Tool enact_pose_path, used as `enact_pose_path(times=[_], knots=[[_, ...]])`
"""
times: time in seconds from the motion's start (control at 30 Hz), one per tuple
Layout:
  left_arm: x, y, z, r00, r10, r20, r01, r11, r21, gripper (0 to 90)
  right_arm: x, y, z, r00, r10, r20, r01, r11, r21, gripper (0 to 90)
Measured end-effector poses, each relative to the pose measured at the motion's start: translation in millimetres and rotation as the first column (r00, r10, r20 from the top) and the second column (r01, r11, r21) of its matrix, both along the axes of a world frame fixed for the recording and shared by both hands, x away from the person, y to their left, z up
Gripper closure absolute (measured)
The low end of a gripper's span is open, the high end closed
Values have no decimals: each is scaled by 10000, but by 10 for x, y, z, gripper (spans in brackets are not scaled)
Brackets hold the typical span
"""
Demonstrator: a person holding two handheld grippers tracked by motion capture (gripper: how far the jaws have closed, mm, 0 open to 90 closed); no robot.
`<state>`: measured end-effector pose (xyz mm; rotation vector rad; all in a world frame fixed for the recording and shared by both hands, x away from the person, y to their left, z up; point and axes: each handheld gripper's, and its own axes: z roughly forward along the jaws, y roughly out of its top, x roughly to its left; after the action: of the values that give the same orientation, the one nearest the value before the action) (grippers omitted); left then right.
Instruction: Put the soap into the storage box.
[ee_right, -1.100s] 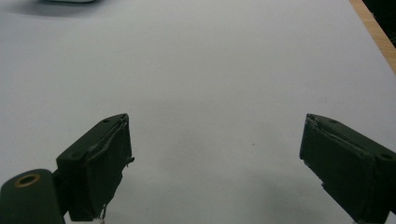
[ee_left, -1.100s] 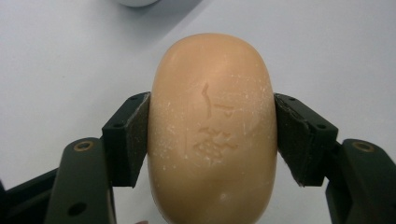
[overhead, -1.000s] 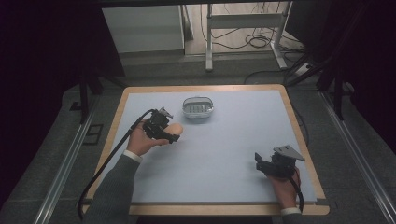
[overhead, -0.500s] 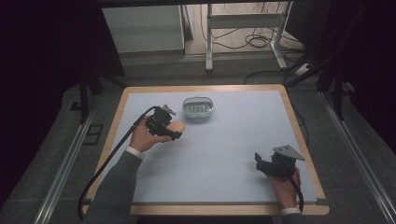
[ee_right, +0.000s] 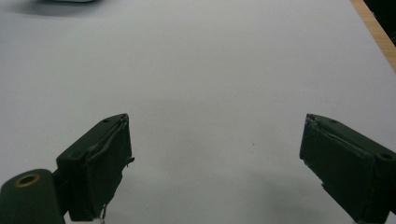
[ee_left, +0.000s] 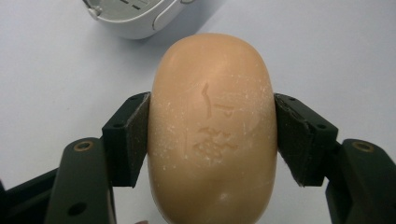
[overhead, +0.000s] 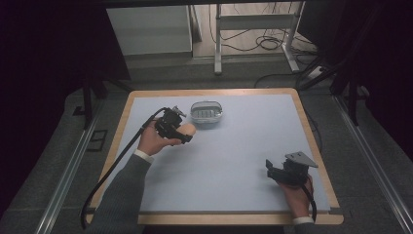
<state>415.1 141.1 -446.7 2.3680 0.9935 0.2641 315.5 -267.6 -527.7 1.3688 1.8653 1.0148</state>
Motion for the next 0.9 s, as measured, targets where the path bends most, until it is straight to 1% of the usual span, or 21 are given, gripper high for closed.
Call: enact_pose_path(times=[0.37,0.53,0.67,0.77,0.8,0.9], knots=[[55,-94,33,9999,-125,28,125,9999,-3,322,1,-1,0,10000,13,-5,-13,10000,11,94],[76,-115,44,9999,-124,33,124,9999,41,322,11,-4,-2,10000,-12,-96,13,10000,51,94],[96,-128,57,9999,-131,67,130,9999,73,322,10,-5,-1,10000,-16,-87,16,10000,57,94],[108,-134,65,9999,-79,142,80,10000,-23,322,7,-4,0,10000,-2,-84,3,10000,53,94],[119,-132,74,9998,-66,176,65,10000,26,323,7,-3,0,10000,9,-75,-9,10000,26,94],[140,-150,89,9998,-56,195,57,10000,-21,323,5,3,-1,10000,33,-39,-34,10000,-52,94]])
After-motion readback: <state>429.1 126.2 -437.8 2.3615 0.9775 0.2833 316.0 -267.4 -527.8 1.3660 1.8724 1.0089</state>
